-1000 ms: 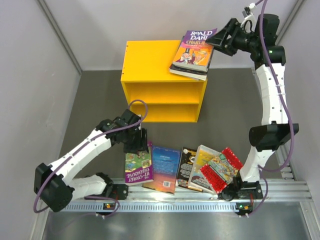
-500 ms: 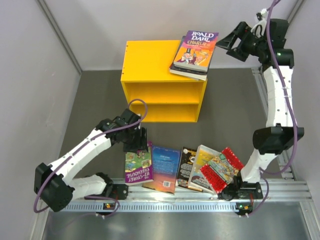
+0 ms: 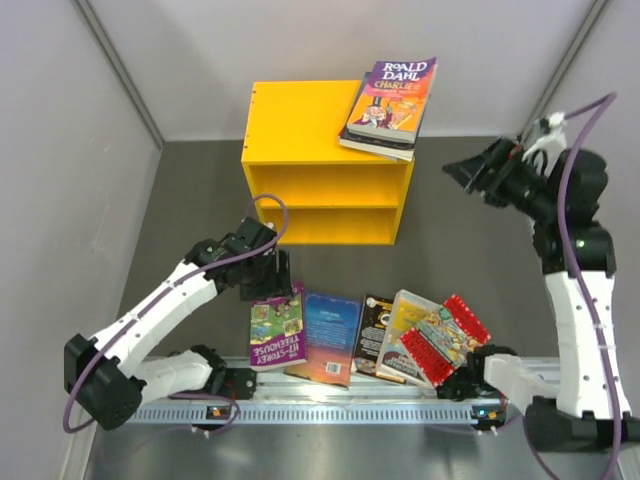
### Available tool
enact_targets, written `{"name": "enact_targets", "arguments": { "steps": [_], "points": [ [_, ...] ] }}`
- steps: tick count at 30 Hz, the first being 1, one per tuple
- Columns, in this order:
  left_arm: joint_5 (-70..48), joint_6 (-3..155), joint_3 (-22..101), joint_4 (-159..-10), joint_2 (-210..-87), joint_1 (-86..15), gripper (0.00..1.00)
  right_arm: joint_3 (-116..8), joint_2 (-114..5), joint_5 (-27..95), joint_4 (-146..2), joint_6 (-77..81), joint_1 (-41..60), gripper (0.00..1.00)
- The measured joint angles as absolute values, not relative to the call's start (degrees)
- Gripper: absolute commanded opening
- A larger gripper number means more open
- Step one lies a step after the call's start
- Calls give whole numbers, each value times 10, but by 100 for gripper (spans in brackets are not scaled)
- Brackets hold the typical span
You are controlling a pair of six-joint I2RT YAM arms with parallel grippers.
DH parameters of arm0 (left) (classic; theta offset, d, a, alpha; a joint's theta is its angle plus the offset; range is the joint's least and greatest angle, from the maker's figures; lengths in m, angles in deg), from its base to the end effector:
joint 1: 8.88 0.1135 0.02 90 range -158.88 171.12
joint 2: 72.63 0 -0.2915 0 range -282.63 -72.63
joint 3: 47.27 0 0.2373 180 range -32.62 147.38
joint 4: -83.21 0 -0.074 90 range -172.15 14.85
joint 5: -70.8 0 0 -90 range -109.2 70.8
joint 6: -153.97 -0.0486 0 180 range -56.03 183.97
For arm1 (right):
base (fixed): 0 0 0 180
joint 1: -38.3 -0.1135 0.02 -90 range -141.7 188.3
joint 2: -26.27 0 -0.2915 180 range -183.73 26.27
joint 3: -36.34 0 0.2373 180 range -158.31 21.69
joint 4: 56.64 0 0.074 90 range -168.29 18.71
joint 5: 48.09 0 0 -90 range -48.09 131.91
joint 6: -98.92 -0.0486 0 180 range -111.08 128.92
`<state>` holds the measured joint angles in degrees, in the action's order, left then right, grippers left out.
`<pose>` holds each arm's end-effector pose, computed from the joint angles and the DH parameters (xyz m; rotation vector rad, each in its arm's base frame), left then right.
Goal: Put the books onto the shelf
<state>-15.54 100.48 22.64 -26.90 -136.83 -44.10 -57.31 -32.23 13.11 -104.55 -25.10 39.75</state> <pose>0.1474 -0.1078 0.2893 -0.0109 2.7792 -0.4452 0.1760 0.0190 0.4729 0.1977 1.8369 0.8515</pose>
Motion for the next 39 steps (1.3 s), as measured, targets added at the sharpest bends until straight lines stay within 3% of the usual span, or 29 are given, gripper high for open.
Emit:
{"name": "enact_targets", "arguments": {
  "steps": [7, 11, 21, 39],
  "points": [
    [-195, 1041, 162, -249, -1392, -440, 77, -325, -183, 170, -1056, -309, 242, 87],
    [-182, 1053, 125, -257, -1410, -441, 77, -246, -100, 203, -1086, -351, 191, 87],
    [-125, 1059, 128, -313, -1466, -444, 79, -254, -70, 242, -1126, -363, 178, 87],
    [-167, 1084, 158, -321, -1475, -522, 80, -237, -61, 219, -1111, -378, 174, 87]
  ]
}}
